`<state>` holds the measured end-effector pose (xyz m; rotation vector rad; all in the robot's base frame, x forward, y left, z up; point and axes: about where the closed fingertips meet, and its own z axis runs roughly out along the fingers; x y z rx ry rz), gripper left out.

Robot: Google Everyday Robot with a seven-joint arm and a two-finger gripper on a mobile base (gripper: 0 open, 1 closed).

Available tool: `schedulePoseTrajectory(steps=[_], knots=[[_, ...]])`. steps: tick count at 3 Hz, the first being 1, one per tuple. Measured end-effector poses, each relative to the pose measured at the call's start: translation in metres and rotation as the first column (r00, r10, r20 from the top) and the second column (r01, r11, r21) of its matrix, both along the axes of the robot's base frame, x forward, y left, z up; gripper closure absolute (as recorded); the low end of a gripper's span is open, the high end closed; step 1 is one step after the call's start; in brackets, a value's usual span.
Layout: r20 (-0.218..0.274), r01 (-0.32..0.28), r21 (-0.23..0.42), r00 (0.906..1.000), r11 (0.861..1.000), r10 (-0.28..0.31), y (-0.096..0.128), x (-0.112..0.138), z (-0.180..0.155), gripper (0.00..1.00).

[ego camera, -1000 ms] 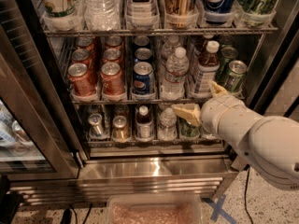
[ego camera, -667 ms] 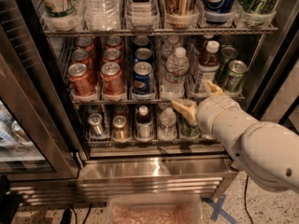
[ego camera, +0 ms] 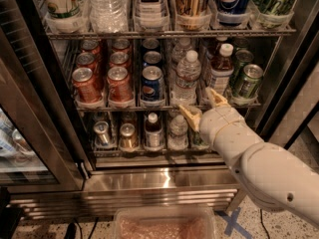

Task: Pick water bottle from middle shelf of fridge

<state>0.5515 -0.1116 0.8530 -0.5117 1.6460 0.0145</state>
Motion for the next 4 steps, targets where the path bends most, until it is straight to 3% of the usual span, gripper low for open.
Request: schedulePoseTrajectory(steps=[1,2,3,4], knots=[[0.023,0.015,0.005,0.9996,1.0,-0.015,0.005,0.005,-0.002,0.32],[0.052,0.068,0.0,0.9963,0.998,-0.068,-0.002,0.024,-0.003,0.27],[0.068,0.1,0.009,0.9926,0.995,-0.1,-0.006,0.037,-0.004,0.27],[0.085,0.114,0.033,0.9896,0.993,-0.116,0.0,0.051,-0.003,0.34]])
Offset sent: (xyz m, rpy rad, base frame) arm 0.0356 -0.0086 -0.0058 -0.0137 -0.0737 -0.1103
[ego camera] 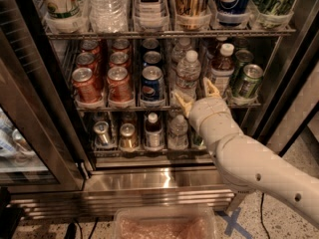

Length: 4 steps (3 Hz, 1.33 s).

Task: Pick water bottle from middle shelf of fridge

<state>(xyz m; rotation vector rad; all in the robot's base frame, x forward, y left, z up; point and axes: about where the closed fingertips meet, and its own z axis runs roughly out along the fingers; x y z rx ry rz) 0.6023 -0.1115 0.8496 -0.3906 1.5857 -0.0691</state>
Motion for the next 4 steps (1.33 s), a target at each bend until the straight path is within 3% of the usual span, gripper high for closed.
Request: schedulePoseTrajectory(steps=[1,2,4], knots=[[0.03,-0.009,0.023,0.9995,1.0,0.009,0.014,0.012,0.006,0.34],[0.026,-0.008,0.027,0.9996,1.0,0.007,0.017,0.019,0.003,0.34],[0.018,-0.025,0.043,0.9995,0.999,0.025,0.023,0.032,0.002,0.76]])
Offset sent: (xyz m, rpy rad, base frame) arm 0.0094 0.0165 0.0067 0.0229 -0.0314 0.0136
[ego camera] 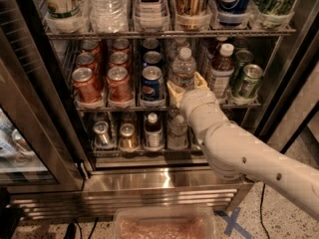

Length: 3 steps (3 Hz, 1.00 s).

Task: Pick water bottle from middle shelf of fridge

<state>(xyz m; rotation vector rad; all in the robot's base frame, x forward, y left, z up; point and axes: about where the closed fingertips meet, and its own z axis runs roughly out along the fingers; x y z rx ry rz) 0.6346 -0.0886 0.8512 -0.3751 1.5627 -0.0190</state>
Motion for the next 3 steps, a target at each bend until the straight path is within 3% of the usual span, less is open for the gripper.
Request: schedulePoseTrajectory(steps=[1,3], knots=[[0.0,0.0,0.0,1.0,1.0,0.0,0.0,0.0,0.0,0.98],[0.01,-0.022,0.015,0.9997,1.0,0.021,-0.008,-0.011,0.019,1.0]])
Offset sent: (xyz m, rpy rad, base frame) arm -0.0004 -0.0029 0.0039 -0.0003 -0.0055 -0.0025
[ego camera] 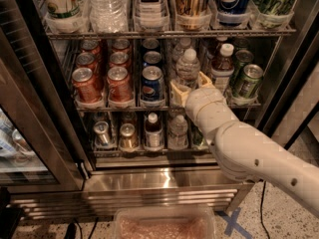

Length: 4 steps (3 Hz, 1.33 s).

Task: Pick water bottle from middle shelf of fridge

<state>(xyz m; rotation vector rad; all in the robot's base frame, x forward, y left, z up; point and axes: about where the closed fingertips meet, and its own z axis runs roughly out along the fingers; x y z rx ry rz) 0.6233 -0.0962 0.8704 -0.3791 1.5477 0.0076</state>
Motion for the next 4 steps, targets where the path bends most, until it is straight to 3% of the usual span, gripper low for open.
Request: schedulePoseTrajectory(steps=[2,3,4], knots=[[0.057,-0.052,0.061,0.9972,0.997,0.048,-0.017,-0.023,0.051,1.0],[0.005,-0.078,0.078,0.9969,0.994,0.078,-0.033,-0.03,0.064,1.0],[-0.111,-0.155,0.154,0.9786,0.976,0.173,-0.008,-0.039,0.08,1.0]])
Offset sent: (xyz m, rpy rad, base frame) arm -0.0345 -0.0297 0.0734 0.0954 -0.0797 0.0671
